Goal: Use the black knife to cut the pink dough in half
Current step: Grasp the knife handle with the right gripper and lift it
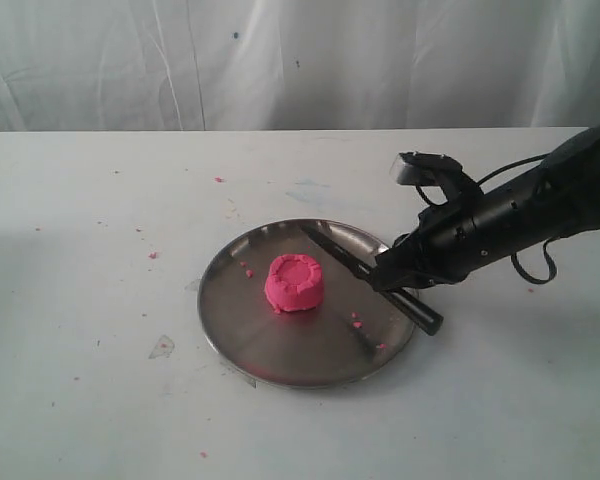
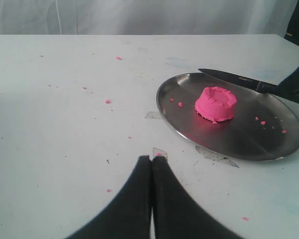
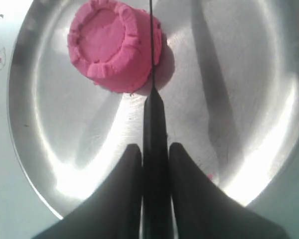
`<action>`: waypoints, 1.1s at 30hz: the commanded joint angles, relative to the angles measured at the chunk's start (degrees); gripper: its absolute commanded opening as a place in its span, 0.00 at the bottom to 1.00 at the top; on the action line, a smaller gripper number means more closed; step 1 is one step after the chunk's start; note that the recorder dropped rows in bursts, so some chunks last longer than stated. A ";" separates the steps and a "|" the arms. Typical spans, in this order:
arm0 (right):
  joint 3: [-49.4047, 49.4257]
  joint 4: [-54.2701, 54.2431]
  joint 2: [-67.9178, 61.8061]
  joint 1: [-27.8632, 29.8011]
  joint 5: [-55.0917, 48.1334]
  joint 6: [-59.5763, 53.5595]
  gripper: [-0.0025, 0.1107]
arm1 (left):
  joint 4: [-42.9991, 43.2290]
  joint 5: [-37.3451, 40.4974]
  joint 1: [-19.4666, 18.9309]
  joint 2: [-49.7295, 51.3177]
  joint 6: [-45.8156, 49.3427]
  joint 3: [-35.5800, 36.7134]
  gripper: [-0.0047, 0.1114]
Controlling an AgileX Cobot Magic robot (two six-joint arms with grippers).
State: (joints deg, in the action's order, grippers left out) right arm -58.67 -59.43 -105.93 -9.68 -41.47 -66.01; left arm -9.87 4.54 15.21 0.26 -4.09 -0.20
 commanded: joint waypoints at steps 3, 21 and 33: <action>-0.10 1.18 3.75 0.55 -0.27 1.37 0.11 | -0.26 -0.16 -0.25 -0.26 -0.04 0.20 0.04; 0.13 30.89 19.82 -11.94 1.84 23.43 0.11 | -0.26 -0.16 -0.25 -0.26 -0.04 0.20 0.04; 6.15 35.62 19.82 -17.48 11.61 30.22 0.11 | -0.26 -0.16 -0.25 -0.26 -0.04 0.20 0.04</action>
State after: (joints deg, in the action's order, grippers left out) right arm -53.11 -24.33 -86.57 -26.69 -32.54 -37.12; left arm -9.83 4.54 15.21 0.26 -4.09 -0.20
